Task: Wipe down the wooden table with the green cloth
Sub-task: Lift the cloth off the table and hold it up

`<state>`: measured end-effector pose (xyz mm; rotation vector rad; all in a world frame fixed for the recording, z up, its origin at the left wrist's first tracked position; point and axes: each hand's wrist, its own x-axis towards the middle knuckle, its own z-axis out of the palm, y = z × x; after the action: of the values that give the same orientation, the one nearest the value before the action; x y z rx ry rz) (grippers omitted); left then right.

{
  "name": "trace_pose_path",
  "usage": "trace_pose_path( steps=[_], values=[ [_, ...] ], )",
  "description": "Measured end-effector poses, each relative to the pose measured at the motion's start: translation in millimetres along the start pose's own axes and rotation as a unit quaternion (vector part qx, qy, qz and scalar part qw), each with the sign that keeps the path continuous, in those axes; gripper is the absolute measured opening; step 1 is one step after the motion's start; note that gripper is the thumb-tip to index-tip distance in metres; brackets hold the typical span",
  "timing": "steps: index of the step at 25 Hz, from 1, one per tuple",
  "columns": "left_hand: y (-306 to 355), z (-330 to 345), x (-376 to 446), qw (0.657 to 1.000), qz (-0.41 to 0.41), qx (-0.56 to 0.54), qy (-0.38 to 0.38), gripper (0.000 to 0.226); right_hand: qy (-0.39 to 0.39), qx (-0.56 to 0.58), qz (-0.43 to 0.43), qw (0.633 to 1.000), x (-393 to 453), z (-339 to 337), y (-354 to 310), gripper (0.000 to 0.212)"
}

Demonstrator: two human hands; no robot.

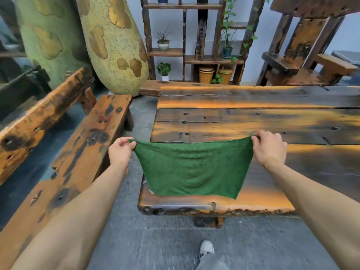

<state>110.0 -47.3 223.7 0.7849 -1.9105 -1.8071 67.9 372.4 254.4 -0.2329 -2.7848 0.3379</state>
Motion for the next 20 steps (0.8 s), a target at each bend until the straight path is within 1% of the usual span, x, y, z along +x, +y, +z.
trace_pose_path(
  steps=[5, 8, 10, 14, 17, 20],
  values=[
    [-29, 27, 50, 0.999, -0.026, 0.022, 0.000, 0.018, -0.059, -0.002, 0.022, 0.998, 37, 58, -13, 0.026],
    [-50, 53, 87, 0.997, -0.045, 0.056, 0.004, 0.018, -0.106, -0.013, 0.049, 0.993, 72, 100, -19, 0.026],
    [-67, 73, 112, 0.994, -0.075, 0.079, 0.005, 0.020, -0.139, -0.020, 0.057, 0.988, 95, 128, -23, 0.027],
    [-100, 117, 157, 0.982, -0.143, 0.123, 0.018, 0.027, -0.212, -0.040, 0.061, 0.975, 143, 189, -32, 0.028],
    [-120, 145, 179, 0.972, -0.167, 0.164, 0.024, 0.026, -0.260, -0.063, 0.064, 0.961, 166, 228, -33, 0.027],
    [-145, 154, 202, 0.961, -0.184, 0.205, 0.025, 0.024, -0.287, -0.074, 0.066, 0.953, 176, 257, -30, 0.025]
  ],
)
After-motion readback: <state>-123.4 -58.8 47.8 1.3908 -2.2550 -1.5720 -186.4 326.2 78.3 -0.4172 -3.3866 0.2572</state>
